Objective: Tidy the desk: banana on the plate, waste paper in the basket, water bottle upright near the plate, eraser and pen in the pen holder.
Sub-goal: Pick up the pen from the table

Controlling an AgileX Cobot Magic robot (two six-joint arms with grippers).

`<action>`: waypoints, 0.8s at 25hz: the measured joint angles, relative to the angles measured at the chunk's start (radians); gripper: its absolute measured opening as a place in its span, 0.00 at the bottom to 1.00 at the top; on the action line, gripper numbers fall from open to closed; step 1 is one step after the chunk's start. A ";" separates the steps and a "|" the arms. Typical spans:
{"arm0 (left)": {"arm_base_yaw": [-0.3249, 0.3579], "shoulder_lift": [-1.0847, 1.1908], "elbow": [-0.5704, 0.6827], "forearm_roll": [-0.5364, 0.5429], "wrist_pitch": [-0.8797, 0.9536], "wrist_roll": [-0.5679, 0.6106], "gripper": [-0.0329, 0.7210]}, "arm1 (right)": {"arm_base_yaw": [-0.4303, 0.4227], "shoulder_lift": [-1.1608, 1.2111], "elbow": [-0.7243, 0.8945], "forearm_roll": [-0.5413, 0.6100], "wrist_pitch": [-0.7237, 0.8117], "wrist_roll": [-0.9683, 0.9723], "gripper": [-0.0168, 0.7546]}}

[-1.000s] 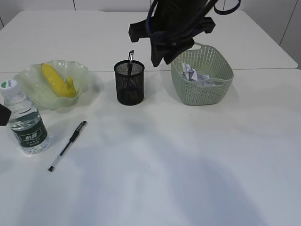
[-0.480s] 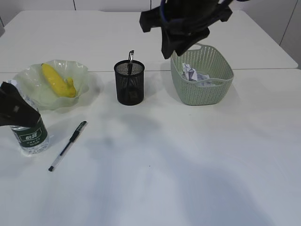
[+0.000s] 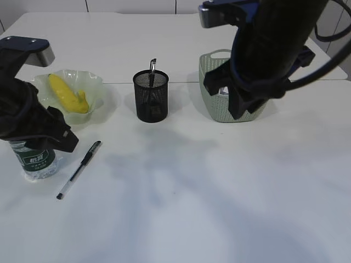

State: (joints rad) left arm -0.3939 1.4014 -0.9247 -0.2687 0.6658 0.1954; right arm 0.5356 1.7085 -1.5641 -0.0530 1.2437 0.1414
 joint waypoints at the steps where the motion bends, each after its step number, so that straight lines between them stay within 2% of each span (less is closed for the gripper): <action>1: -0.001 0.020 -0.016 0.008 -0.002 -0.003 0.44 | 0.000 -0.011 0.028 0.000 0.000 -0.002 0.30; 9: -0.001 0.232 -0.202 0.060 0.076 -0.015 0.44 | 0.000 -0.053 0.129 -0.002 -0.002 -0.002 0.30; 16: -0.001 0.371 -0.284 0.182 0.094 -0.117 0.44 | 0.000 -0.088 0.129 -0.002 -0.003 -0.002 0.30; 20: -0.001 0.429 -0.328 0.202 0.096 -0.132 0.44 | 0.000 -0.101 0.129 -0.002 -0.003 -0.004 0.30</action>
State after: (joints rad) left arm -0.3945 1.8304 -1.2528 -0.0669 0.7623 0.0632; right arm 0.5356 1.6078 -1.4346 -0.0547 1.2404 0.1375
